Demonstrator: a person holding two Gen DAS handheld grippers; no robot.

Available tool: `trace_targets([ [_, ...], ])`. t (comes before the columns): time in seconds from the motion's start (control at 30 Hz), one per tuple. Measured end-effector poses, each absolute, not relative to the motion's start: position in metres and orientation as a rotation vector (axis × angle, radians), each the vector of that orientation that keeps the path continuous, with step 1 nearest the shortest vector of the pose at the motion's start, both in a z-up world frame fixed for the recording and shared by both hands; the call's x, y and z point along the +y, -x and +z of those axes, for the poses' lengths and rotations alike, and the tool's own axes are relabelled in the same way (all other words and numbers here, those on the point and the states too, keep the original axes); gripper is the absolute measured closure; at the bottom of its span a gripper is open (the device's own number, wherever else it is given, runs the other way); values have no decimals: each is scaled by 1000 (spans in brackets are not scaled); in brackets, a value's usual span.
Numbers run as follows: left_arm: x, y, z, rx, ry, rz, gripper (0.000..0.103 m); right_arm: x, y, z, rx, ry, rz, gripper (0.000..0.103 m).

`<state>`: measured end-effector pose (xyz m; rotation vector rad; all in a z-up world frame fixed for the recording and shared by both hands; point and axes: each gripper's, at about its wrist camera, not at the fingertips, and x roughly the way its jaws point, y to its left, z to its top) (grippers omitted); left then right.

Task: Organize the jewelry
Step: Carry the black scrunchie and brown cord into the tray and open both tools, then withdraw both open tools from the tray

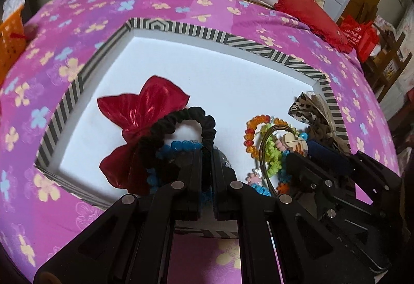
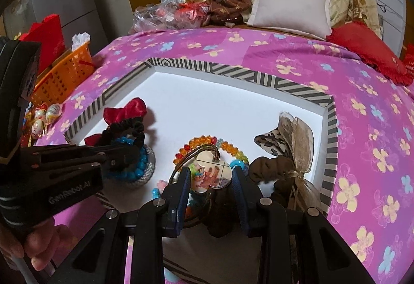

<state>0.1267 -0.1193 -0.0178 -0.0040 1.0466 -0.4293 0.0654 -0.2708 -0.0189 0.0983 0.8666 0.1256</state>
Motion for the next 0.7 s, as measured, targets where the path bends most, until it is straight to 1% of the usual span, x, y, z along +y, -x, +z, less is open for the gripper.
trace_targets([
  [0.13,-116,-127,-20,1048,16,-448,99,-271,-66,-20,869,-103,119,71],
  [0.17,-115,-126,-20,1046,18,-453,98,-271,-66,-20,872,-104,116,70],
  [0.2,-115,-126,-19,1044,22,-455,98,-271,-65,-19,874,-107,114,66],
  [0.23,-114,-126,-18,1044,30,-459,98,-271,-64,-18,869,-109,113,56],
  [0.27,-113,-126,-17,1048,35,-461,96,-271,-63,-17,864,-111,114,54],
  [0.33,-112,-126,-14,1050,47,-464,83,-271,-61,-14,859,-113,114,54],
  [0.4,-111,-125,-11,1046,50,-470,74,-271,-58,-12,855,-113,113,54],
  [0.5,-109,-122,-5,1038,52,-472,71,-271,-51,-7,843,-121,111,54],
  [0.63,-104,-113,7,1005,43,-453,58,-273,-39,2,822,-141,100,54],
  [0.7,-101,-105,13,983,28,-433,54,-273,-30,6,814,-151,94,54],
])
